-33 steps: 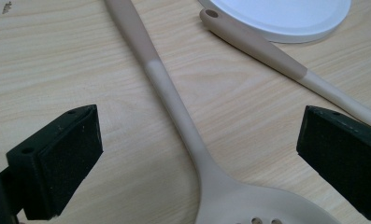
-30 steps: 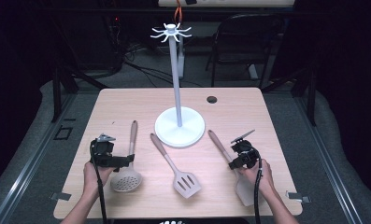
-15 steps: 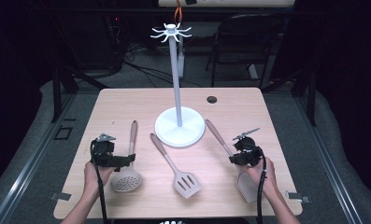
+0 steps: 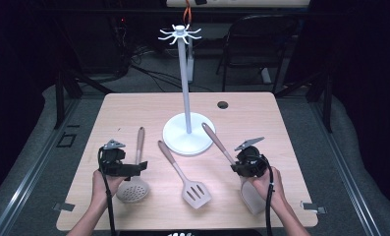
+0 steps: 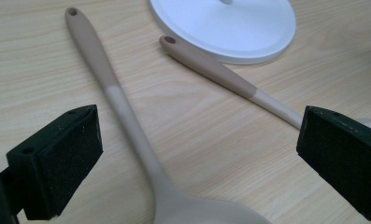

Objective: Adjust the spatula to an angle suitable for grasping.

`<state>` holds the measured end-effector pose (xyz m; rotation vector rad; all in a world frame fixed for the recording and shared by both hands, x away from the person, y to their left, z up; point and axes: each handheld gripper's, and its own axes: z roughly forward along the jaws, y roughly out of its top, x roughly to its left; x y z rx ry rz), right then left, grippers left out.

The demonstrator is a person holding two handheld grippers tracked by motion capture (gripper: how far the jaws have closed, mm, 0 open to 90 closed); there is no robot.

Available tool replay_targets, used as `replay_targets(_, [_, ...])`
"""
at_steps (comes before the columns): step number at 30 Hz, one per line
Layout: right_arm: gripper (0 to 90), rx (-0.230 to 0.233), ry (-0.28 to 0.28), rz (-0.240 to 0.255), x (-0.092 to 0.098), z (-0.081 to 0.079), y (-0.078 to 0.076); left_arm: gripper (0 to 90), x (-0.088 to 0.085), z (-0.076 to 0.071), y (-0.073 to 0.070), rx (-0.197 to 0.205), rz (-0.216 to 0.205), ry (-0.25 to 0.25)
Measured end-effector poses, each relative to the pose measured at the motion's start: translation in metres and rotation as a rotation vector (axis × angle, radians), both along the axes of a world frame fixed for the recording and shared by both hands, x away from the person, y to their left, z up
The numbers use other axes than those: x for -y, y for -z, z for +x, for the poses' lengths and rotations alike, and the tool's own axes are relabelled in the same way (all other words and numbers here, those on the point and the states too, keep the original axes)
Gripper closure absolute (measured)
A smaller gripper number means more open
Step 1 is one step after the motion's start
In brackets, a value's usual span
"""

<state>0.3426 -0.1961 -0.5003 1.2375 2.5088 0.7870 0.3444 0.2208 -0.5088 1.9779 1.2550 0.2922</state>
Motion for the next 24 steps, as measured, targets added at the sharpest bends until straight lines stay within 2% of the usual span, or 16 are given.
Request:
replay_targets(2, [78.8, 0.021, -0.021, -0.002, -0.006, -0.003, -0.003, 0.1, 0.004, -0.001, 0.0, 0.002, -0.003, 0.014])
replay_targets(4, [78.8, 0.025, -0.032, 0.008, -0.009, -0.005, -0.004, 0.1, 0.009, -0.002, -0.002, 0.009, -0.021, 0.032])
replay_targets(5, [78.8, 0.029, -0.041, -0.009, -0.01, -0.005, -0.005, 0.1, 0.009, -0.002, -0.002, 0.009, -0.021, 0.032])
replay_targets(9, [78.8, 0.045, -0.062, -0.007, -0.015, -0.008, -0.007, 0.1, 0.018, -0.003, -0.004, 0.023, -0.032, 0.06])
replay_targets(10, [78.8, 0.043, -0.061, -0.004, -0.017, -0.009, -0.008, 0.1, 0.024, -0.004, -0.005, 0.025, -0.046, 0.073])
replay_targets(17, [78.8, 0.051, -0.086, -0.012, -0.024, -0.013, -0.01, 0.0, 0.036, -0.003, -0.007, 0.035, -0.063, 0.112])
replay_targets(23, [78.8, 0.072, -0.096, -0.018, -0.028, -0.016, -0.013, 0.0, 0.047, -0.001, -0.009, 0.043, -0.095, 0.126])
replay_targets(24, [78.8, 0.078, -0.103, -0.024, -0.03, -0.017, -0.014, 0.0, 0.05, 0.0, -0.011, 0.044, -0.105, 0.144])
